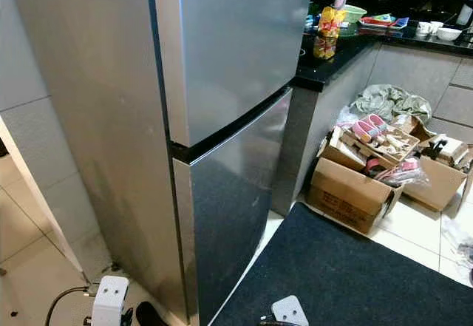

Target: Restocking fridge

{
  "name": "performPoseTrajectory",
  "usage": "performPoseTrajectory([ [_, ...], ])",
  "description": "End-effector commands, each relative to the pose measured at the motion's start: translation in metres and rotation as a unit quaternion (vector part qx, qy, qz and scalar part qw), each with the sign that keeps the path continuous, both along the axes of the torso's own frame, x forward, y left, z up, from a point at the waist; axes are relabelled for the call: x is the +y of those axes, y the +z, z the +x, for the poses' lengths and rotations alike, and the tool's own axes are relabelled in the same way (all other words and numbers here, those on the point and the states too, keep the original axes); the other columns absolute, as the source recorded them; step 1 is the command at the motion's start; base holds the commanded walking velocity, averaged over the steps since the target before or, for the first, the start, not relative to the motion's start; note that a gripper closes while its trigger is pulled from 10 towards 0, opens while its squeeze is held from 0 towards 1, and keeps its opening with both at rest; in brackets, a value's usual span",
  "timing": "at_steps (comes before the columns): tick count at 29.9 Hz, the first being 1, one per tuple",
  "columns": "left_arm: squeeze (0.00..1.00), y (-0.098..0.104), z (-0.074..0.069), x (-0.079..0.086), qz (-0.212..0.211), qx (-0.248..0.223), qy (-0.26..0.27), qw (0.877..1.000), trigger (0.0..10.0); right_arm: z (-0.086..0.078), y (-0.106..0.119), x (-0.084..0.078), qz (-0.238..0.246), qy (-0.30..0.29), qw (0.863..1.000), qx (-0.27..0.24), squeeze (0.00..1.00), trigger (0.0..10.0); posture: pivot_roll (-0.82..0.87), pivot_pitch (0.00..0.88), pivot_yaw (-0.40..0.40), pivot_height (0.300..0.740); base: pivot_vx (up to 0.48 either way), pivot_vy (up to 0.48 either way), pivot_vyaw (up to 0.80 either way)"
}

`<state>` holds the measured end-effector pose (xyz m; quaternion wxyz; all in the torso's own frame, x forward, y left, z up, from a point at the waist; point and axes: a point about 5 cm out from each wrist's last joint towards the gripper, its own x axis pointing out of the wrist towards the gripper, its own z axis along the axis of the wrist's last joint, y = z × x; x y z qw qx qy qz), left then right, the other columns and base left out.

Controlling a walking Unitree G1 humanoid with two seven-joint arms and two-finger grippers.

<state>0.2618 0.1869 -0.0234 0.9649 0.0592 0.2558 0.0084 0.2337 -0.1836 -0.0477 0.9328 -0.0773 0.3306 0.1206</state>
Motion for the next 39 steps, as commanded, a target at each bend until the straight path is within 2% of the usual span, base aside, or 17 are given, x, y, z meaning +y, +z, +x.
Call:
performPoseTrajectory([
  [1, 0.00, -0.006, -0.007, -0.005, -0.006, 0.009, -0.003, 1.000, 10.0, 0.001, 0.001, -0.001, -0.002, -0.003, 1.000, -0.004, 0.00, 10.0, -0.04, 0.081, -0.016, 0.740, 0.000, 0.000, 0.00],
  [16, 0.00, -0.007, -0.010, 0.003, -0.002, 0.007, 0.013, 1.000, 10.0, -0.006, -0.004, 0.005, 0.005, -0.004, 1.000, 0.004, 0.00, 10.0, -0.03, 0.100, -0.003, 0.740, 0.000, 0.000, 0.00],
  [28, 0.00, 0.008, 0.009, 0.007, 0.001, -0.011, 0.012, 1.000, 10.0, -0.005, -0.004, 0.005, 0.004, -0.012, 1.000, 0.002, 0.00, 10.0, -0.04, 0.109, 0.006, 0.740, 0.000, 0.000, 0.00],
  [39, 0.00, 0.009, 0.009, 0.007, 0.004, -0.022, 0.014, 1.000, 10.0, -0.006, -0.004, 0.003, 0.004, -0.013, 1.000, 0.003, 0.00, 10.0, -0.04, 0.105, 0.002, 0.740, 0.073, 0.000, 0.00],
])
